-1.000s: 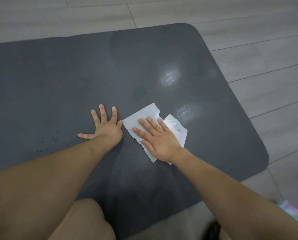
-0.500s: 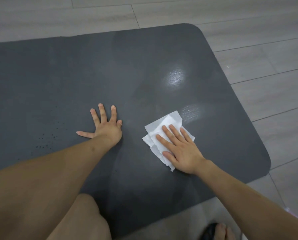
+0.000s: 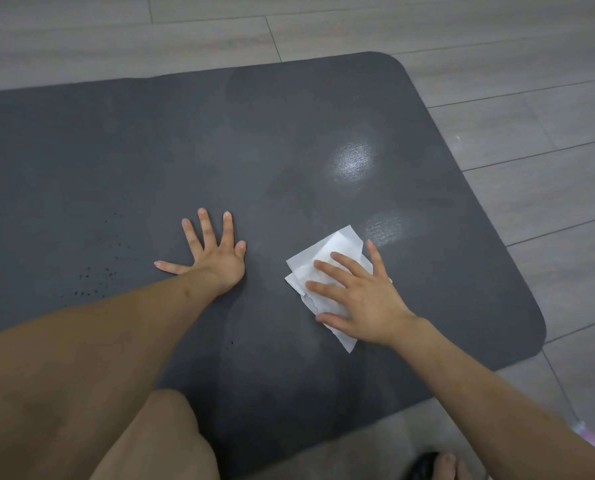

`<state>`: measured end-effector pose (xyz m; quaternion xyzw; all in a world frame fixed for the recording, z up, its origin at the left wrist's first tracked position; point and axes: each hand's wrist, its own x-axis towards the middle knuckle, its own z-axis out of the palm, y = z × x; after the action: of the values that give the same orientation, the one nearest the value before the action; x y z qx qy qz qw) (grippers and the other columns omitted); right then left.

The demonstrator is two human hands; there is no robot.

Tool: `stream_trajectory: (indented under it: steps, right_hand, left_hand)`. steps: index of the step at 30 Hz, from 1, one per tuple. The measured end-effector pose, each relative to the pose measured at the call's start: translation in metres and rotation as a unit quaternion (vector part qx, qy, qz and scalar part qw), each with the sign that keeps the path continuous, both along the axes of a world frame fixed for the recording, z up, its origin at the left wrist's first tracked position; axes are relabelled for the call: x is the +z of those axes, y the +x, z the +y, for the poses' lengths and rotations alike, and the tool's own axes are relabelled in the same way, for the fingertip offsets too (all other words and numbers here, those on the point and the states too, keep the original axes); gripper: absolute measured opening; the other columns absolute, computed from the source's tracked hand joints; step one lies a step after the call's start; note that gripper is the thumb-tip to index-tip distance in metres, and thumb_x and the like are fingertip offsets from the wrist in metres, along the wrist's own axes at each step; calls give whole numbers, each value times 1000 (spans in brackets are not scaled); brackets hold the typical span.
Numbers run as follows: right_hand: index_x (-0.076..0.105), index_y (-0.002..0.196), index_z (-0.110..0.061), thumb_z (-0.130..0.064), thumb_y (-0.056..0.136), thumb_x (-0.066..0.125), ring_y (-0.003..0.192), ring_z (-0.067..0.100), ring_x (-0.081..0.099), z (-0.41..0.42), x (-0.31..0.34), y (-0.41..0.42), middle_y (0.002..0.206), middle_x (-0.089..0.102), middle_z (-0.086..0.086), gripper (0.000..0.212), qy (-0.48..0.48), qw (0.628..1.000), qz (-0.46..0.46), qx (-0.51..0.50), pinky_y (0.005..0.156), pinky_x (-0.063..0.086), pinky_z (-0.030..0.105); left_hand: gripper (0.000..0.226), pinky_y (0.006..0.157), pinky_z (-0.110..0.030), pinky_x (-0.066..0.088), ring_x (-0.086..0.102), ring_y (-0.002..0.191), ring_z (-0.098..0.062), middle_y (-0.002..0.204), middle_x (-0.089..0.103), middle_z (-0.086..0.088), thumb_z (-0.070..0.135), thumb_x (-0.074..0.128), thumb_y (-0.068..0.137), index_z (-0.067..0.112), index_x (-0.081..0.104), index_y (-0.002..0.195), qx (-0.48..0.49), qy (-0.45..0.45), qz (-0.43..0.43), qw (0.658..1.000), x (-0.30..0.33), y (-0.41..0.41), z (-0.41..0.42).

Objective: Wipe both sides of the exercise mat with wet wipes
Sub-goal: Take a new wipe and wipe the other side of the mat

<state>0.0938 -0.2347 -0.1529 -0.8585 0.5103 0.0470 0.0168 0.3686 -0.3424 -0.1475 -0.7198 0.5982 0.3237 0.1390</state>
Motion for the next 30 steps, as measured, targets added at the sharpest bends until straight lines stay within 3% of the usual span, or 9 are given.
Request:
stream_trajectory:
  steps: [5, 8, 12, 14, 18, 20, 25, 28, 30]
  right_hand:
    - [54, 147, -28, -35, 102, 35, 144, 30, 44, -21, -19, 20, 157, 48, 1, 50, -3, 987, -113, -117, 122, 30, 53]
    - [70, 126, -26, -33, 101, 44, 138, 31, 47, -27, -38, 25, 149, 55, 1, 36, -5, 965, -213, -154, 116, 40, 45]
    - [72, 97, -22, -35, 95, 52, 125, 30, 55, -27, -39, 28, 132, 63, 0, 25, -30, 958, -253, -133, 104, 44, 46]
    - [71, 96, -23, -36, 94, 51, 124, 27, 55, -28, -35, 29, 130, 63, -3, 23, -34, 960, -244, -133, 101, 43, 45]
    - [61, 128, -33, -35, 98, 53, 124, 16, 47, -37, -26, 24, 130, 58, -15, 31, 15, 969, -200, -143, 104, 33, 35]
    - [61, 133, -32, -37, 100, 55, 120, 17, 49, -39, -25, 23, 126, 58, -13, 34, 14, 979, -166, -116, 103, 32, 36]
    - [70, 99, -25, -25, 95, 63, 104, 24, 55, -43, -20, 22, 102, 56, -6, 7, -55, 989, -129, -50, 101, 32, 38]
    - [64, 91, -21, -17, 91, 64, 113, 21, 54, -48, -16, 23, 108, 57, -5, 5, -48, 992, -112, -18, 121, 22, 42]
    - [59, 94, -19, -12, 92, 59, 103, 18, 57, -50, -15, 23, 97, 59, -7, 8, -33, 990, -132, -17, 127, 13, 42]
  left_hand:
    - [59, 94, -91, -4, -46, 142, -22, 154, -49, 11, 53, 12, 106, 52, -29, 148, 0, 0, 1, 1000, -1, 0, -1]
    - [60, 95, -91, -3, -46, 142, -22, 154, -49, 11, 53, 12, 105, 53, -29, 149, 3, 3, 3, 1000, 0, 0, -1]
    - [60, 95, -91, -3, -45, 143, -22, 155, -48, 10, 54, 12, 105, 51, -29, 149, 0, 9, 4, 1000, 1, 0, -1]
    - [60, 95, -91, -2, -45, 143, -22, 155, -47, 10, 54, 12, 105, 52, -29, 149, 0, 7, 2, 1000, 0, 1, -1]
    - [59, 95, -91, -3, -45, 143, -22, 155, -47, 10, 55, 11, 105, 52, -29, 149, -2, 3, 4, 1000, -1, 1, -2]
    - [59, 95, -91, -2, -45, 143, -22, 155, -48, 10, 55, 12, 105, 52, -29, 148, -2, 4, 4, 1000, -2, 3, -3]
    - [61, 94, -91, -2, -45, 143, -23, 154, -49, 10, 56, 13, 105, 51, -29, 149, -4, 8, 5, 1000, -4, 3, -4]
    - [61, 94, -91, -2, -45, 143, -23, 154, -49, 10, 56, 13, 105, 51, -28, 149, -2, 10, 7, 1000, -3, 3, -4]
    - [61, 94, -91, -2, -45, 143, -22, 154, -49, 11, 56, 13, 105, 51, -27, 150, -3, 10, 8, 1000, -4, 3, -4]
